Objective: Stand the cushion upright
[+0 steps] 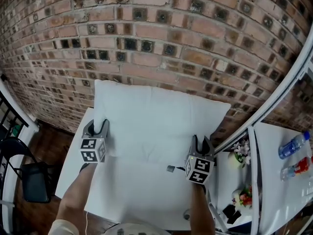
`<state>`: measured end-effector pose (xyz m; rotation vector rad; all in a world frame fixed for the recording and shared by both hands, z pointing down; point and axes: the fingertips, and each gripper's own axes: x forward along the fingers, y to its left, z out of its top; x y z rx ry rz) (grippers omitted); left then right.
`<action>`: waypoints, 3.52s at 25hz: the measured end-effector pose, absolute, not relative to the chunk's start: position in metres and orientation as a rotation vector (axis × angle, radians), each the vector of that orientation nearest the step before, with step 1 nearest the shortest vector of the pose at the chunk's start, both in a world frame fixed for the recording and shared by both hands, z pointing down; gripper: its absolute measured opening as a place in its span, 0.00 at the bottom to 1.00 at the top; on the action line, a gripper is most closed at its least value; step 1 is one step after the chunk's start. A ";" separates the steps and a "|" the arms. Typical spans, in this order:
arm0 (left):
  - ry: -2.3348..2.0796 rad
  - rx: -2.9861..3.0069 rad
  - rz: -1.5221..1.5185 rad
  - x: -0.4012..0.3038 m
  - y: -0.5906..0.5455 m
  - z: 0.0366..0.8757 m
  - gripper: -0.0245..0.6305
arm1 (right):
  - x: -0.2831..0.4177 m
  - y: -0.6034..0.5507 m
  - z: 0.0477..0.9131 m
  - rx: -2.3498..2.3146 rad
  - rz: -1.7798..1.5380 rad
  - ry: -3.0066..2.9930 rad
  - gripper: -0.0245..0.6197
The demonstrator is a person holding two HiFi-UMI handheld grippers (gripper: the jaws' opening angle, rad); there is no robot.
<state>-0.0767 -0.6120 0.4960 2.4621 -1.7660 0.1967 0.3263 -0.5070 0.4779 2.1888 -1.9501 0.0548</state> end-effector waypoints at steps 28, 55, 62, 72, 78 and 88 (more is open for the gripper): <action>-1.689 2.446 0.179 -0.083 -0.514 0.493 0.37 | 0.296 -0.428 0.473 2.189 0.158 -1.911 0.28; -1.464 2.635 -0.045 -0.048 -0.303 0.447 0.20 | 0.148 -0.274 0.448 2.047 0.103 -2.136 0.15; -1.334 2.703 -0.092 -0.020 -0.237 0.441 0.17 | 0.099 -0.224 0.432 2.029 0.088 -2.245 0.10; -1.278 2.701 -0.096 -0.016 -0.174 0.442 0.06 | 0.043 -0.160 0.423 1.902 0.044 -2.385 0.04; -1.219 2.722 -0.103 -0.005 -0.151 0.445 0.04 | 0.028 -0.145 0.436 1.835 0.048 -2.407 0.04; -1.270 2.706 -0.093 -0.013 -0.156 0.452 0.04 | 0.036 -0.144 0.438 1.863 0.049 -2.391 0.04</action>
